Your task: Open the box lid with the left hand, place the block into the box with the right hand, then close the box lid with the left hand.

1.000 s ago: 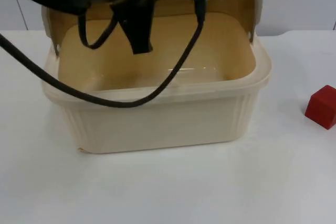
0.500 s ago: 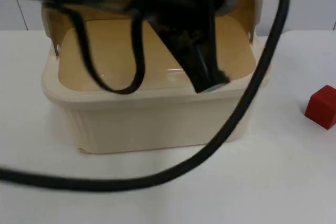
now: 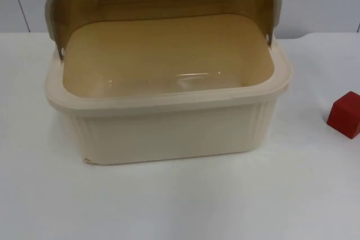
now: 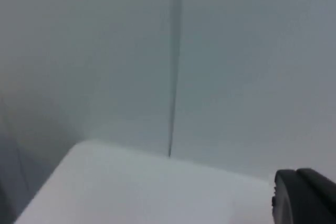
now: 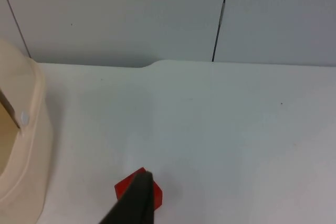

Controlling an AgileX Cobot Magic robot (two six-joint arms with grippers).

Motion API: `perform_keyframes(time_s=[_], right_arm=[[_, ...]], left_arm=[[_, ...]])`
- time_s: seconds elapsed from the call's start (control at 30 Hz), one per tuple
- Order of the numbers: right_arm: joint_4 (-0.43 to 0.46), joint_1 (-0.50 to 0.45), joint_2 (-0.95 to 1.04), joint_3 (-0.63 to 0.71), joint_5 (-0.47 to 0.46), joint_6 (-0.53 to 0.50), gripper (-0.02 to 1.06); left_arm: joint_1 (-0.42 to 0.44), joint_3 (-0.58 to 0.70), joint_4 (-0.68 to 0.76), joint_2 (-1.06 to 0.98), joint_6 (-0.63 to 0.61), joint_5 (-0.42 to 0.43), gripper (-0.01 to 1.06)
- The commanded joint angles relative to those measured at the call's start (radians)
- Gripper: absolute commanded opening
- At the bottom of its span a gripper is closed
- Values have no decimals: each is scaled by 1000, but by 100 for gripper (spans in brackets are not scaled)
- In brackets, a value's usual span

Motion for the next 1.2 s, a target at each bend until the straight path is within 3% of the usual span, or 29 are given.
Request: perform_keyframes(time_s=[0.0,0.03,0.07,0.1,0.13,0.17,0.2,0.37,0.77,0.83,0.87,0.9,0.93,0.97,1.17], right_arm=[[3,-6,-4,-7,-27,-2,105],[3,-6,-4,-7,-31,-2,105],[3,-6,-4,-7,-34,-2,105],[3,-6,-4,-7,-34,-2,105],[3,-6,-4,-7,-35,-2,105],[3,-6,-4,-7,-35,-2,105],[3,-6,-4,-7,-34,-2,105],[3,-6,-4,-7,-26,-2,105],[3,-6,-4,-7,10,-2,105],[3,-6,-4,-7,10,-2,105],[3,-6,-4,-7,8,-2,105],[3,-6,-4,-7,8,-2,105],[3,-6,-4,-7,2,-2,105],[3,-6,-4,-7,-3,-2,105],[3,-6,-4,-7,-20,-2,105]], left_arm=[[96,-5,-353,3,261,-57,0],[124,-5,-605,16,495,-60,0],[148,-5,-767,27,698,-50,0],[148,-5,-767,27,698,-50,0],[162,-5,-907,37,890,-45,0],[164,-5,-998,37,1006,-45,0],[162,-5,-1024,37,1044,-61,0],[162,-5,-1029,14,1031,-159,0],[162,-5,-943,-4,1033,-188,2],[162,-5,-923,-2,1037,-183,24],[162,-5,-920,-2,1037,-185,44],[162,-5,-920,-2,1037,-185,44],[162,-5,-920,2,1031,-206,79],[162,-5,-919,8,1029,-221,105],[162,-5,-924,8,1033,-221,103]])
